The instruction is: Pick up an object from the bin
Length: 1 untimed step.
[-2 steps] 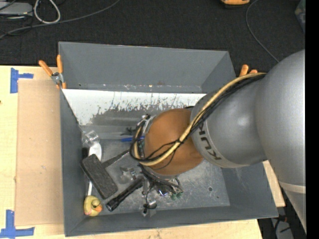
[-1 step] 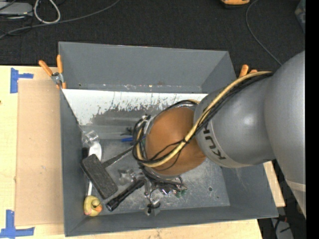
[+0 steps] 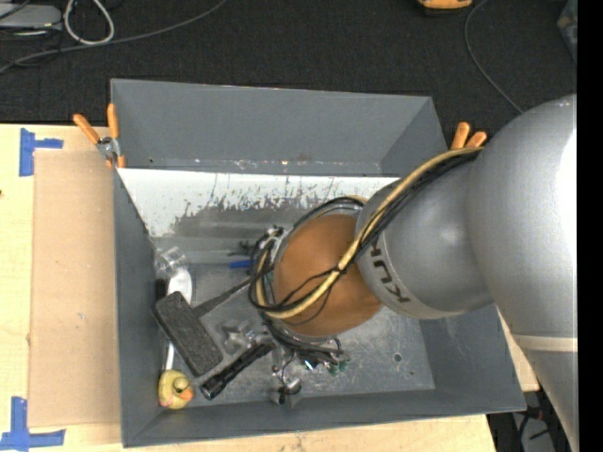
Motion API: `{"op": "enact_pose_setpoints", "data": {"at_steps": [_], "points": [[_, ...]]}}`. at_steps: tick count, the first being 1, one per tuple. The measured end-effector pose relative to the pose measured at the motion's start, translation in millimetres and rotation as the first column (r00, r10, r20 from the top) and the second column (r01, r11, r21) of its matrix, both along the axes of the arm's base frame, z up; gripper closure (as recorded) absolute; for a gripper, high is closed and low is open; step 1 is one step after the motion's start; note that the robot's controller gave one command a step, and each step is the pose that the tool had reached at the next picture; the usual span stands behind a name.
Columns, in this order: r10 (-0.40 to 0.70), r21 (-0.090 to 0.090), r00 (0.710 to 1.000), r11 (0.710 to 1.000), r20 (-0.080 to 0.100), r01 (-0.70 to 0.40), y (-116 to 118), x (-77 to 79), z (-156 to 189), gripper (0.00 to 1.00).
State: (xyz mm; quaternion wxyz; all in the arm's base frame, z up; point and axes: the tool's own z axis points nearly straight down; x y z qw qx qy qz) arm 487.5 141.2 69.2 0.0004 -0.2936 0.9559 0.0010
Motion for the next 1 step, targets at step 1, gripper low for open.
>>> {"op": "enact_pose_setpoints", "data": {"at_steps": [1], "points": [[0.237, 0.002, 0.972, 0.972, 0.001, -0.237, 3.2, -8.0, 0.4, 1.00]]}}
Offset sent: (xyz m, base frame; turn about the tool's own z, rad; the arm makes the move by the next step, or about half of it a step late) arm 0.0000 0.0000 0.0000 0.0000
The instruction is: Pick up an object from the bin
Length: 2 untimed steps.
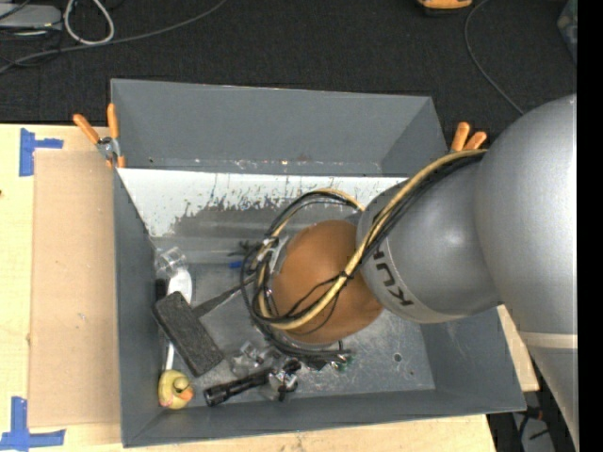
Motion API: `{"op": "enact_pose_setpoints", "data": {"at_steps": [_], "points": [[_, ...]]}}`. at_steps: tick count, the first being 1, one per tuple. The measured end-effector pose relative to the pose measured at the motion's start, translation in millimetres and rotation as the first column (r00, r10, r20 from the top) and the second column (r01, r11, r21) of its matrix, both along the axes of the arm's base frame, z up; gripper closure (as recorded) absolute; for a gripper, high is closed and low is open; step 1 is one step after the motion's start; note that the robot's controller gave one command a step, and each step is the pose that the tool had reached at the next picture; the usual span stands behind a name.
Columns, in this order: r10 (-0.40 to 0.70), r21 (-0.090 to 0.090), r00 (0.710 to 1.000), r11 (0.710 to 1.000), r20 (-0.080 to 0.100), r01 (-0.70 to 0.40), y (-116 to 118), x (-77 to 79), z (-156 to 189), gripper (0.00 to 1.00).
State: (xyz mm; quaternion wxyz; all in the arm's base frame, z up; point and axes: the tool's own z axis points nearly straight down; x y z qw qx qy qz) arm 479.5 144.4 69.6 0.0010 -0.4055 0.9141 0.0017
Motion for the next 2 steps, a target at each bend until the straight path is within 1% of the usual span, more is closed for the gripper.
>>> {"op": "enact_pose_setpoints", "data": {"at_steps": [1, 2], "points": [[-0.001, 0.000, 1.000, 1.000, 0.000, 0.001, 0.0, -0.1, 0.4, 1.00], [-0.002, -0.002, 1.000, 1.000, -0.010, 0.002, -0.1, -3.0, 26.3, 1.00]]}}
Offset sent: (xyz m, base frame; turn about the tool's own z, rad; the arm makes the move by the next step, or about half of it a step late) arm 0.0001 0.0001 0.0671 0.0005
